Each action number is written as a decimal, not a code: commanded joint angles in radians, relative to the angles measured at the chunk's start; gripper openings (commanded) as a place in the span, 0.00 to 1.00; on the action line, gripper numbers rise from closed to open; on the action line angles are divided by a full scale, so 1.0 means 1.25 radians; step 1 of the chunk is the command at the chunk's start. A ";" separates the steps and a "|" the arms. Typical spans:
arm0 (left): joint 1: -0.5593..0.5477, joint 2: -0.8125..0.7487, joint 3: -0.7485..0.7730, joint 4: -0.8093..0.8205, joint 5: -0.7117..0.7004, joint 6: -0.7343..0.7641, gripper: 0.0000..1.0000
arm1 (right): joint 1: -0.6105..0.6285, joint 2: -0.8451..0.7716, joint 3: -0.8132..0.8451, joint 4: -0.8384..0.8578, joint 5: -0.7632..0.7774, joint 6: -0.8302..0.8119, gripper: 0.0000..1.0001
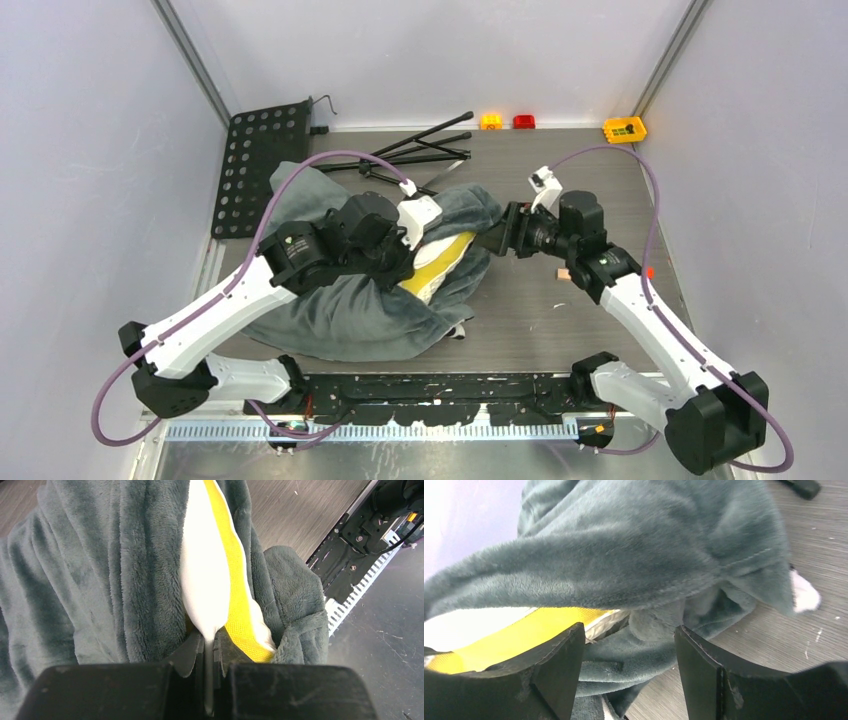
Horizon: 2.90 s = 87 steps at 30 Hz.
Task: Remove the pillowcase from the pillow
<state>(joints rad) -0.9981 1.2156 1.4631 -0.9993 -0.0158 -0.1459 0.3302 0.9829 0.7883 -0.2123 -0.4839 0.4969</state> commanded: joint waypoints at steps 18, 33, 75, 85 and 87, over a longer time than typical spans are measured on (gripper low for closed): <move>0.005 -0.092 0.056 0.005 0.132 0.045 0.00 | 0.075 0.211 0.192 0.023 0.378 -0.060 0.42; 0.006 -0.144 0.017 0.040 0.304 0.108 0.00 | 0.050 0.611 0.392 -0.057 0.179 0.038 0.50; 0.006 -0.004 -0.134 0.292 0.020 -0.060 0.00 | 0.017 -0.018 0.044 -0.247 0.184 0.350 0.94; 0.006 0.022 -0.170 0.352 0.063 -0.106 0.00 | 0.066 -0.086 -0.117 -0.091 0.174 0.546 1.00; 0.006 0.022 -0.193 0.374 0.072 -0.121 0.00 | 0.136 -0.070 -0.112 -0.080 0.226 0.556 1.00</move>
<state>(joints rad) -0.9878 1.2526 1.2434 -0.7033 0.0303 -0.2516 0.3996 0.8879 0.6411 -0.4297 -0.2565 1.1015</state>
